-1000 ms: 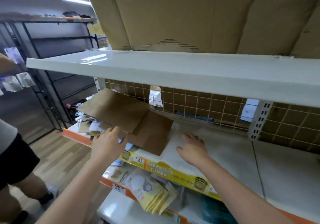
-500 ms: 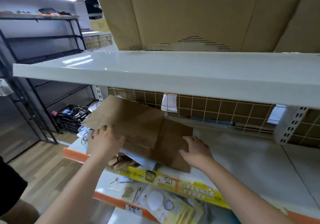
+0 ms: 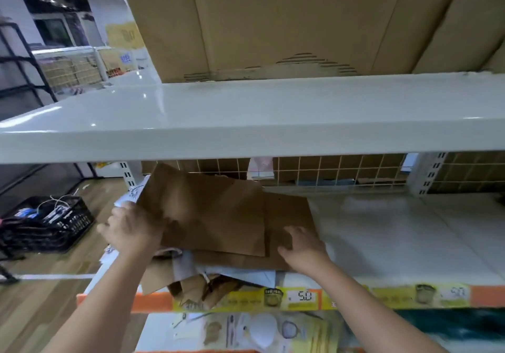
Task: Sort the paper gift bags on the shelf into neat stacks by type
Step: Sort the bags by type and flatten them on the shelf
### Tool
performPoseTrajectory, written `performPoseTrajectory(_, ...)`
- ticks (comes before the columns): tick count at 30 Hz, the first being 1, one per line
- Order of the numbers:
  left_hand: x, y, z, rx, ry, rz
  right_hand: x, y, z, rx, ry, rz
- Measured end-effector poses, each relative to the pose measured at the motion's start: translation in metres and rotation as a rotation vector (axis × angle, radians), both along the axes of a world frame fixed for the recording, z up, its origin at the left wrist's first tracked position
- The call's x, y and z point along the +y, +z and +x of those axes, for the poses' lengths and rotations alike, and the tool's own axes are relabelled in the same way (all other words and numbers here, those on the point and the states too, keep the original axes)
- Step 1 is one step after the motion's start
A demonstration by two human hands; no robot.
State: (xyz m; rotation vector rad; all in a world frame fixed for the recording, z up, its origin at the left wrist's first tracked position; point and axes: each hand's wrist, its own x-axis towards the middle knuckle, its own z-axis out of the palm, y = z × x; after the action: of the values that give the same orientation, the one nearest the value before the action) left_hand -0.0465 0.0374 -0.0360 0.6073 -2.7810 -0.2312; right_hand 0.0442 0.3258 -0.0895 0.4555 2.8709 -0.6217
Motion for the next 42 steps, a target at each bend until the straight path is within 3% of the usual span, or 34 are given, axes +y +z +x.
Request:
performPoseTrajectory(8,-0.065,0.038,-0.013,0.160,-0.003,0.473,-0.031,-0.002,-0.016,0.028,-0.080,-0.059)
performPoseTrajectory(14,-0.099,0.038,-0.004,0.161,0.062,0.509,-0.059,0.003,-0.028,0.069,-0.088,-0.149)
performPoseTrajectory(19,-0.100,0.029,0.004,0.161,-0.003,0.556,-0.075,0.004,-0.046,0.035,-0.179,-0.291)
performPoseTrajectory(25,-0.081,0.030,0.012,0.237,-0.070,0.644,-0.074,-0.001,-0.051,0.092,-0.303,-0.629)
performPoseTrajectory(33,-0.063,0.013,0.004,0.289,-0.148,1.085,-0.025,-0.001,-0.019,0.399,-0.512,-0.913)
performPoseTrajectory(35,-0.053,0.013,0.004,0.301,-0.142,1.094,-0.008,-0.003,-0.008,0.444,-0.571,-0.917)
performPoseTrajectory(39,-0.022,0.022,0.022,0.301,-0.112,0.856,0.022,-0.003,0.014,0.474,-0.730,-0.864)
performPoseTrajectory(42,-0.002,0.023,0.035,0.283,-0.127,0.783,0.042,-0.006,0.029,0.534,-0.662,-0.544)
